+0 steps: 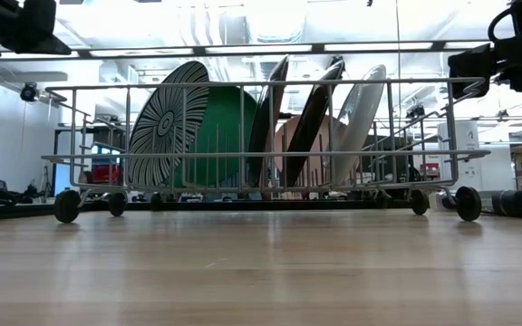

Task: Sort dishes
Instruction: Return to Home Position

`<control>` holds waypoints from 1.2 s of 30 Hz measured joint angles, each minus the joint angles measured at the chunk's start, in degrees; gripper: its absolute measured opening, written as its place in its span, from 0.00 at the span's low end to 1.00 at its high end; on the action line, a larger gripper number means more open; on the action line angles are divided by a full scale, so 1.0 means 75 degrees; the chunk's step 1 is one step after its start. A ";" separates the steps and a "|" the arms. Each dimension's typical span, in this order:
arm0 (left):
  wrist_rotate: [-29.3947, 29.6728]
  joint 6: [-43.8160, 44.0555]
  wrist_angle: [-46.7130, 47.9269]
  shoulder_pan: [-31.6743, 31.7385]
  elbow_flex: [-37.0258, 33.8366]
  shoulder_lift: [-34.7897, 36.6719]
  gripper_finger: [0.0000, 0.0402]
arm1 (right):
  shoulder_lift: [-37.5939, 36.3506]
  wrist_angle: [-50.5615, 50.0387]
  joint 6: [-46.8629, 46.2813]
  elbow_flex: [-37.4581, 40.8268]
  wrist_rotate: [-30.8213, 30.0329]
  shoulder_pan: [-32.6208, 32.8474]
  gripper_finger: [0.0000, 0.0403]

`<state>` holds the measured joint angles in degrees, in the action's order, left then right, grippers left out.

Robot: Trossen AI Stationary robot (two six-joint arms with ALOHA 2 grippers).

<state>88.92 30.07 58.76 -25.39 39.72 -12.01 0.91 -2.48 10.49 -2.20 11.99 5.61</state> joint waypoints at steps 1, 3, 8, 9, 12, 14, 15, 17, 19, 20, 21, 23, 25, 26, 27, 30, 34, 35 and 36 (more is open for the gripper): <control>0.0000 0.0000 0.0000 0.0000 0.0000 0.0000 0.00 | 0.0000 0.0000 -0.0001 0.0000 0.0000 0.0000 0.60; 0.0000 0.0003 0.0000 -0.0002 0.0000 -0.0002 0.00 | 0.0000 0.0000 -0.0001 0.0000 0.0000 0.0000 0.61; 0.0000 0.0000 -0.0003 0.0000 0.0000 -0.0003 0.00 | 0.0000 0.0000 -0.0001 0.0000 0.0000 0.0000 0.63; 0.0000 0.0001 0.0000 -0.0001 0.0000 -0.0001 0.00 | 0.0000 0.0000 -0.0001 0.0000 0.0000 0.0000 0.63; 0.0000 0.0001 0.0000 -0.0001 0.0000 -0.0002 0.00 | 0.0000 0.0000 -0.0001 0.0000 0.0000 0.0000 0.64; 0.0000 0.0000 0.0000 -0.0002 0.0000 -0.0002 0.00 | 0.0000 0.0000 -0.0001 -0.0001 0.0000 0.0000 0.64; 0.0000 0.0000 0.0000 -0.0003 0.0000 -0.0003 0.00 | 0.0000 0.0000 -0.0001 -0.0003 0.0000 0.0000 0.64; 0.0000 0.0003 0.0000 -0.0003 0.0000 -0.0003 0.00 | 0.0000 0.0000 -0.0001 -0.0003 0.0000 0.0000 0.64; 0.0000 0.0000 0.0000 -0.0001 0.0000 -0.0003 0.00 | 0.0000 0.0000 -0.0001 -0.0003 -0.0001 0.0000 0.64; 0.0000 0.0002 -0.0003 -0.0003 0.0000 -0.0003 0.00 | 0.0000 0.0000 -0.0001 -0.0003 0.0000 0.0000 0.64; 0.0000 0.0002 0.0000 -0.0003 0.0000 0.0000 0.00 | 0.0000 0.0000 -0.0001 -0.0003 0.0000 0.0000 0.63; 0.0000 0.0001 0.0000 -0.0001 0.0000 0.0000 0.00 | 0.0000 0.0000 -0.0001 -0.0003 0.0000 0.0000 0.62; 0.0000 0.0000 -0.0001 -0.0001 0.0000 -0.0001 0.00 | 0.0000 0.0000 -0.0001 -0.0003 0.0000 0.0000 0.61; 0.0000 0.0000 0.0000 -0.0003 0.0000 0.0000 0.00 | 0.0000 0.0000 -0.0001 -0.0003 0.0000 0.0000 0.61; 0.0000 0.0000 0.0000 -0.0002 0.0000 -0.0003 0.00 | 0.0000 0.0000 -0.0001 -0.0003 -0.0003 0.0000 0.60; 0.0000 0.0001 0.0000 0.0000 0.0000 -0.0002 0.00 | 0.0000 0.0000 -0.0001 -0.0003 0.0000 0.0000 0.59; 0.0000 0.0003 0.0000 -0.0001 0.0000 -0.0003 0.00 | 0.0000 0.0000 -0.0001 -0.0006 0.0000 0.0000 0.58; 0.0000 0.0001 0.0000 0.0000 0.0000 -0.0001 0.00 | 0.0000 0.0000 -0.0001 -0.0007 0.0000 0.0000 0.57; 0.0000 0.0000 0.0000 -0.0003 0.0000 -0.0002 0.00 | 0.0000 0.0000 -0.0001 -0.0011 -0.0002 0.0000 0.57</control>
<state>88.92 30.06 58.76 -25.41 39.72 -12.03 0.91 -2.48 10.48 -2.28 11.97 5.61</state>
